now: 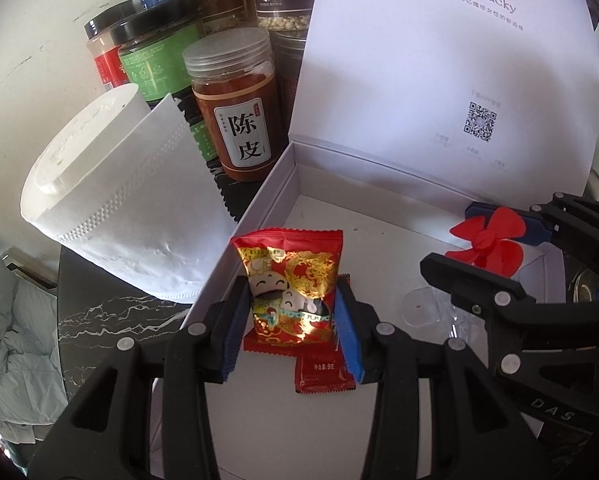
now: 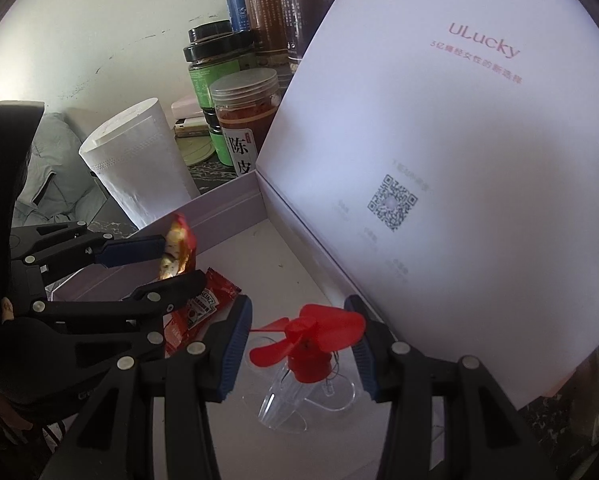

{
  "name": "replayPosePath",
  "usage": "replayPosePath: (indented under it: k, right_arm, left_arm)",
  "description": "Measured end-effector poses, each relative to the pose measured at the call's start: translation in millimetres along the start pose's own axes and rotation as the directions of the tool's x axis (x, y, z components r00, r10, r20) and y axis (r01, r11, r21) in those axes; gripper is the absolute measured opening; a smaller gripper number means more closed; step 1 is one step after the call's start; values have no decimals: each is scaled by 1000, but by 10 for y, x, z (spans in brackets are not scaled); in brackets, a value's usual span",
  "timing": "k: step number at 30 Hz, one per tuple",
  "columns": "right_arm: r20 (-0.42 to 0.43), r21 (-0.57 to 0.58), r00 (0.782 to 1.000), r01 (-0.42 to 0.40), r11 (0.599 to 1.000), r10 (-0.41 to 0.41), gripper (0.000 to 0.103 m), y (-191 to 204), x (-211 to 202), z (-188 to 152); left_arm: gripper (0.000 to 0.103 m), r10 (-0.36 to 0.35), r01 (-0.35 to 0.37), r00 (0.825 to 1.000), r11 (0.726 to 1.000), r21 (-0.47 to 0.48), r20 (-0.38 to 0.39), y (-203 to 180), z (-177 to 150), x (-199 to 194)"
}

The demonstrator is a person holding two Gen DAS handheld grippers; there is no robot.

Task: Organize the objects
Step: 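Open the left tool to drop the snack packet while the right tool releases the red cap, then withdraw both open tools from the box back toward the snack pile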

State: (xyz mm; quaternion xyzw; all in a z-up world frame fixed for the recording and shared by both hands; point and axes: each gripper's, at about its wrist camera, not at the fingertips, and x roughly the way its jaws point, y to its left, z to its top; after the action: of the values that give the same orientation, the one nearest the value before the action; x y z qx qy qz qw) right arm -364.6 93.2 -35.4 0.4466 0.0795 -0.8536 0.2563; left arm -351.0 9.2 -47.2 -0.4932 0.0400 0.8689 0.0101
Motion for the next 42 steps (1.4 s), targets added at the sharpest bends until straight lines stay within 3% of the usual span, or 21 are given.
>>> replayPosePath:
  k: [3, 7, 19, 27, 33, 42]
  right_arm:
    - [5, 8, 1000, 1, 1000, -1, 48, -8, -36, -2]
    - [31, 6, 999, 19, 1000, -19, 51, -3, -131, -4]
    - [148, 10, 987, 56, 998, -56, 55, 21, -654, 20]
    - [202, -1, 977, 65, 998, -63, 57, 102, -907, 34]
    - [237, -27, 969, 74, 997, -65, 61, 217, -1107, -33]
    - [250, -35, 966, 70, 997, -59, 63, 418, -1401, -197]
  left_arm:
    - [42, 0, 0, 1000, 1000, -4, 19, -14, 7, -56]
    - [52, 15, -15, 999, 1000, -13, 42, -23, 19, -136]
    - [57, -20, 26, 984, 999, -33, 175, 55, 48, -782]
    - [57, -17, 26, 979, 999, -44, 204, 172, 166, -898]
    - [71, -2, 21, 972, 997, -78, 236, 229, 18, -1165]
    - [72, 72, -39, 964, 991, -129, 258, 311, -252, -1522]
